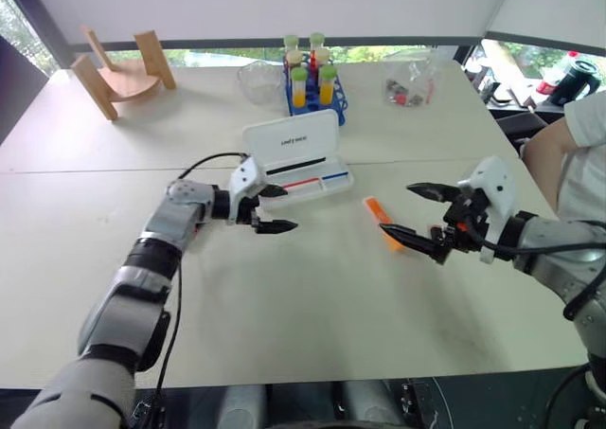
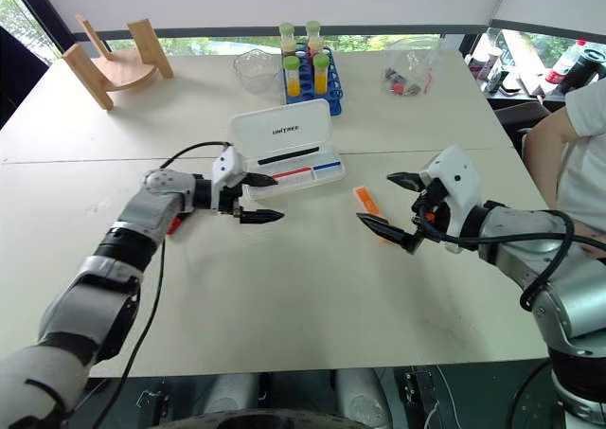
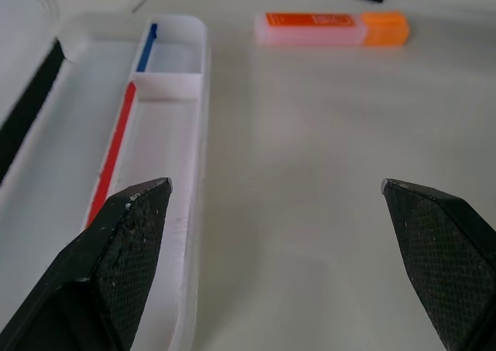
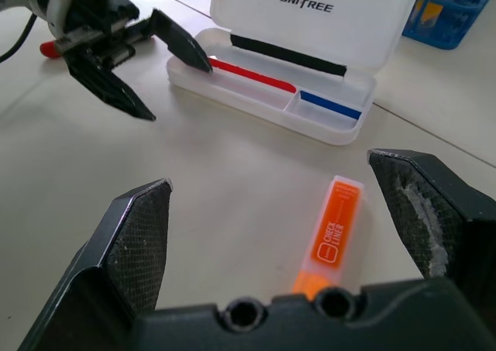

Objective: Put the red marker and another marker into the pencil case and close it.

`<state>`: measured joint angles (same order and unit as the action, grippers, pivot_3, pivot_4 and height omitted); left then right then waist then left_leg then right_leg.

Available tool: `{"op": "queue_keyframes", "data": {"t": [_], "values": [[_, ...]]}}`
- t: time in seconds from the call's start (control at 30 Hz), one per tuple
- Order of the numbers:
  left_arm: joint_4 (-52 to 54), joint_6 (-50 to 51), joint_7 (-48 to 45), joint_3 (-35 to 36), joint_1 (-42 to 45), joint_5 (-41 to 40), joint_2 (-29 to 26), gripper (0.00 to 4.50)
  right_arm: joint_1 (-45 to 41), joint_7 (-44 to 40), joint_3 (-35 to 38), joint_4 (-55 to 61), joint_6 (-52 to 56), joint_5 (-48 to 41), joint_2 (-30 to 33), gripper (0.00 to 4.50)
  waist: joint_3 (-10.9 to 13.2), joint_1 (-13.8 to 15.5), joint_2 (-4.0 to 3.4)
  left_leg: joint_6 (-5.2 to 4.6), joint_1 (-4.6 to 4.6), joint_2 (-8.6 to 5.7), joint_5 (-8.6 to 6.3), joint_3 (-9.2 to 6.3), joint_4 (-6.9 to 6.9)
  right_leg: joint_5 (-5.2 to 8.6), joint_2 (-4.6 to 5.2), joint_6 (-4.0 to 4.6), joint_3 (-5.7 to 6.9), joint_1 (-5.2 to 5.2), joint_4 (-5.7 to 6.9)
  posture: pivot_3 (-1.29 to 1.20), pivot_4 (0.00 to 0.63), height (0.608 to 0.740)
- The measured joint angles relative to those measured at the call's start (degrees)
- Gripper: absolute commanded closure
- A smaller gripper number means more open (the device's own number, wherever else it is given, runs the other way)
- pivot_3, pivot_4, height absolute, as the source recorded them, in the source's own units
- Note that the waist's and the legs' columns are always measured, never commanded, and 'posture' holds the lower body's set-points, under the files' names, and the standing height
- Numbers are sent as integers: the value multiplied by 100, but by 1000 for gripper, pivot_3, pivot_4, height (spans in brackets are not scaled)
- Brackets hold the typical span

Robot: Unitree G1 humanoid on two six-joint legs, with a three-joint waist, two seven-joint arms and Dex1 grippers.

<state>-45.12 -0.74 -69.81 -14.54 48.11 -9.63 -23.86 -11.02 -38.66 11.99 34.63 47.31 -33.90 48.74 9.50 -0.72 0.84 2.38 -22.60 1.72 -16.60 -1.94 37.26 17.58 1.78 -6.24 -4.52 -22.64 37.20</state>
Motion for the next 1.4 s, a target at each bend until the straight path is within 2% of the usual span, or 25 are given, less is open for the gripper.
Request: {"op": "queue_keyframes", "data": {"t": [0.1,0.13,0.2,0.4,0.43,0.57,0.7,0.83,1.13,1.23,1.4], "values": [[-786,-486,161,-22,260,330,234,20,38,91,20,2,-13,25,-15,0,0,-6,0,0,0,1,0,0,0,0,0,0,0,-1,3,0,150,740],[-933,-575,177,-11,342,377,290,529,36,120,22,3,-19,37,-17,0,0,1,0,0,0,1,0,-1,1,0,0,0,0,-1,5,0,150,740],[-1164,-637,182,28,471,450,343,1267,31,152,21,7,-31,49,-22,0,0,0,0,0,1,1,0,-1,3,0,0,-1,0,0,7,0,150,740],[-1382,-568,-24,242,557,521,325,4387,-38,234,19,0,-136,112,-36,0,0,-8,0,0,2,2,0,-1,3,0,-1,-1,0,-1,12,0,150,740],[-1294,-530,-157,292,524,501,282,4455,-74,234,16,-4,-150,111,-40,0,0,-8,-1,0,2,2,0,-1,3,0,-1,-1,0,-1,12,0,150,740],[-486,-302,-706,303,36,448,-47,4455,-179,231,-7,-82,-199,134,-43,0,-1,-33,-2,0,6,8,1,0,1,0,-5,0,-2,-1,15,0,150,740],[1196,254,-1231,302,-967,180,-530,4455,-293,214,-55,-219,-225,169,-46,0,-2,-40,-7,1,8,14,1,2,-2,0,-6,1,-6,-2,17,0,150,740],[2725,765,-1347,299,-1952,-89,-960,4455,-343,162,-108,-292,-275,194,-45,0,-3,-22,-8,2,10,15,1,3,3,0,-4,2,-8,0,23,0,150,740],[3632,1044,-1092,295,-2544,-186,-1172,4455,-504,35,-252,-469,-413,248,-45,0,-2,-4,-8,2,16,14,1,1,19,-1,-4,2,-2,12,28,0,150,740],[3667,1039,-928,286,-2629,-176,-1167,3571,-589,-7,-321,-547,-445,291,-45,0,-2,-2,-8,2,16,14,1,2,19,-1,-4,2,-3,12,28,0,150,740],[4091,1199,-791,378,-2879,-374,-1289,1109,-615,-88,-393,-621,-513,337,-46,0,-1,-9,-8,2,16,15,1,1,18,-1,-4,2,-3,10,30,0,150,740]]}}
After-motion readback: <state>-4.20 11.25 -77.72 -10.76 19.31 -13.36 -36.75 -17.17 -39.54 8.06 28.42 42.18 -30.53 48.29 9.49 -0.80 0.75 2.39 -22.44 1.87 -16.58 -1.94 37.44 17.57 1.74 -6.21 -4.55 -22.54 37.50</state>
